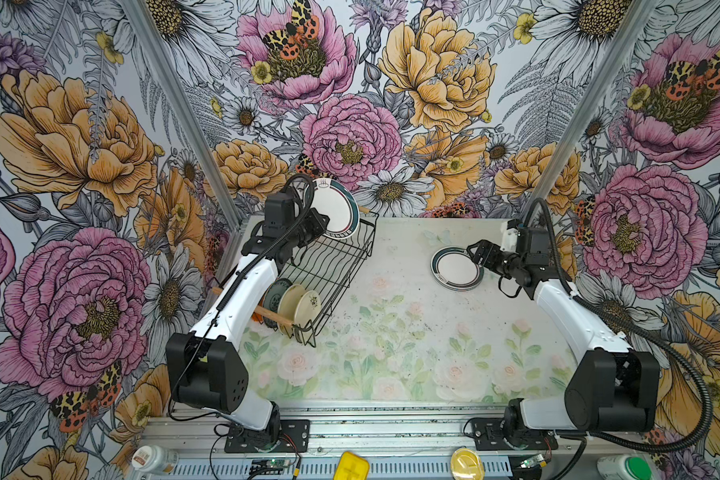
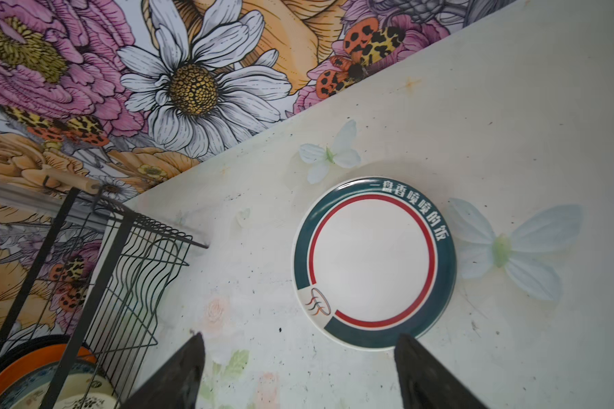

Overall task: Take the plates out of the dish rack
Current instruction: 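Lift the plate out of the rack with the left gripper while the right gripper approaches, then grasp the plate rim with the right gripper and release the left gripper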

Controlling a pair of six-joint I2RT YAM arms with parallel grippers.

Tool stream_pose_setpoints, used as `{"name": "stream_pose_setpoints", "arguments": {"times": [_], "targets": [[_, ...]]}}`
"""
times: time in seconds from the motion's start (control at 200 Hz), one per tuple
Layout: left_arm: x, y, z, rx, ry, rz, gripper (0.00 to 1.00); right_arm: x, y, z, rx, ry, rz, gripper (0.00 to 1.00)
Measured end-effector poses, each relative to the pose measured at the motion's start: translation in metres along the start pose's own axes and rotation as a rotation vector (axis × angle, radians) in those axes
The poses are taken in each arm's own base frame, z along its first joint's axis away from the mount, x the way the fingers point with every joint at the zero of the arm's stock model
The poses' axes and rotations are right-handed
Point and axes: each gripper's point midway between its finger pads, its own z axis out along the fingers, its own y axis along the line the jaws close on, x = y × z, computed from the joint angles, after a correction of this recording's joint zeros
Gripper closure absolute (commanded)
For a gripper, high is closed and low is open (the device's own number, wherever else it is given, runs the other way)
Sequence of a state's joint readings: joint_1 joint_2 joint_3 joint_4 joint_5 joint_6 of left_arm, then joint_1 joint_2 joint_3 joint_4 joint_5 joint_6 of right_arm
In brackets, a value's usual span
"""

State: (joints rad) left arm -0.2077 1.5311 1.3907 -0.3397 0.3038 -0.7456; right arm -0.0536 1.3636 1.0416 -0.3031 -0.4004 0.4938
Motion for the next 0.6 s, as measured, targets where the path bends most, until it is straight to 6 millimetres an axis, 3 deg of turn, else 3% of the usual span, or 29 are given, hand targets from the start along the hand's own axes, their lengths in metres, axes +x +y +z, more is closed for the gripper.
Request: {"name": "stream_pose_setpoints", "arguments": {"times": [0.215, 0.34, 0.6], "targets": [[0.071, -0.027, 0.025, 0.141, 0.133, -0.190, 1.00, 0.040, 0.037, -0.009, -0.216, 0.030, 0.074, 0.14], [0.107, -0.037, 0.031, 0.206, 0.194, -0.287, 1.00, 0.049, 0.064, -0.019, -0.327, 0.011, 0.108, 0.14], [0.128, -0.058, 0.039, 0.293, 0.240, -0.363, 1.00, 0.056, 0.108, -0.024, -0.475, -0.031, 0.184, 0.15]]}}
